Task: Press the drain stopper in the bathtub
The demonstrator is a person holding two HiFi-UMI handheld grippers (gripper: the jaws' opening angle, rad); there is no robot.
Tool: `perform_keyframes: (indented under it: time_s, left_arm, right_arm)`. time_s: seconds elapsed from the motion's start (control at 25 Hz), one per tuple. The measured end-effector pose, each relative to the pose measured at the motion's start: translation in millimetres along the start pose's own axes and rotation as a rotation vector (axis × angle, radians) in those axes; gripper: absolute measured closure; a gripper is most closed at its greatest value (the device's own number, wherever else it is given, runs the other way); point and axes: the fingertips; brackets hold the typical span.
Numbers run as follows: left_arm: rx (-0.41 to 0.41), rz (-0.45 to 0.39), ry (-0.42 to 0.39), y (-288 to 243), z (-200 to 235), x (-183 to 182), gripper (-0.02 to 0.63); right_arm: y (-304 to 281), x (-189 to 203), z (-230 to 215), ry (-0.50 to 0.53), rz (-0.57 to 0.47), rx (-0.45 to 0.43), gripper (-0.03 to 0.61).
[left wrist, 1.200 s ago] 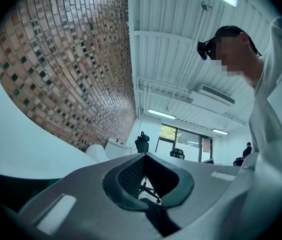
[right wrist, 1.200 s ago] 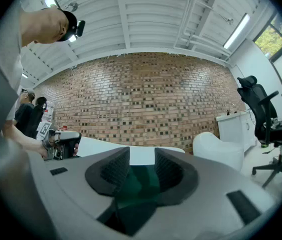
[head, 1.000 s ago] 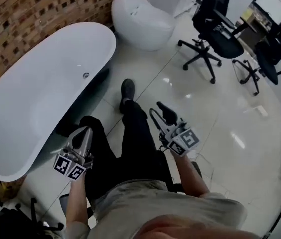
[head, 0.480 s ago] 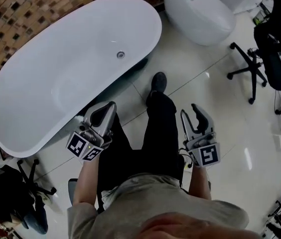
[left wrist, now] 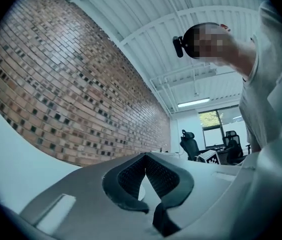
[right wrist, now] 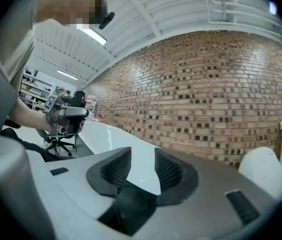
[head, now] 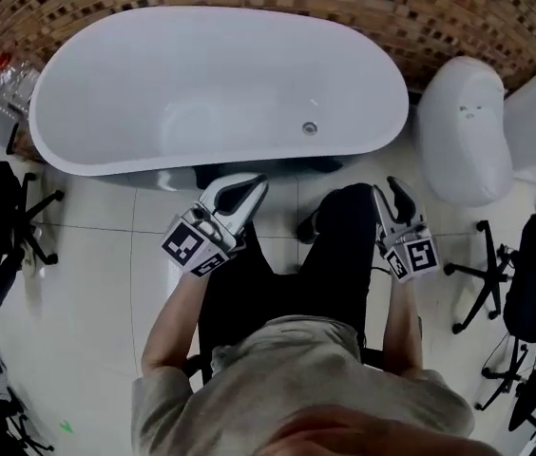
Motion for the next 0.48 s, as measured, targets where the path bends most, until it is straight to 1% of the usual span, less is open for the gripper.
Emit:
perform_keyframes:
  time_s: [0.08, 0.16, 0.24, 0.28, 0.36, 0.44, 0.48]
  left_arm:
    - [-0.086, -0.020, -0.024, 8, 1, 1, 0.614]
    - [-0.162, -0.031, -0.059, 10, 1, 0, 0.614]
    - [-0.231, -0.031, -0.096, 12, 2, 0, 0.614]
    - [-0.261, -0.030, -0.100, 14, 3, 0, 0.614]
    - [-0.296, -0.031, -0.070, 17, 3, 5, 0.614]
    - [-0.299, -0.034, -0.016, 11, 5, 15, 0.614]
    - [-0.291, -0.027, 0.008, 7, 6, 21, 0.614]
  right_arm:
    - [-23, -1, -3, 0.003, -0.026, -0.098, 0.431]
    - [-39, 3, -6, 0.008, -0.035, -0.174, 0.431]
    - [-48, 7, -7, -0.027, -0.040, -0.217, 0.431]
    - [-48, 7, -5, -0.052, -0.046, -0.233, 0.431]
    - [-39, 5, -1, -0.059, -0.047, -0.259, 0.431]
    - [-28, 4, -5, -0.013, -0.005, -0.261, 0.431]
    - [-22, 2, -8, 0.011, 0.016, -0.249, 0.431]
Point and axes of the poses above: the fingertips, and each gripper's own axes: y backward along the fingers, z to its left, x out of its underside
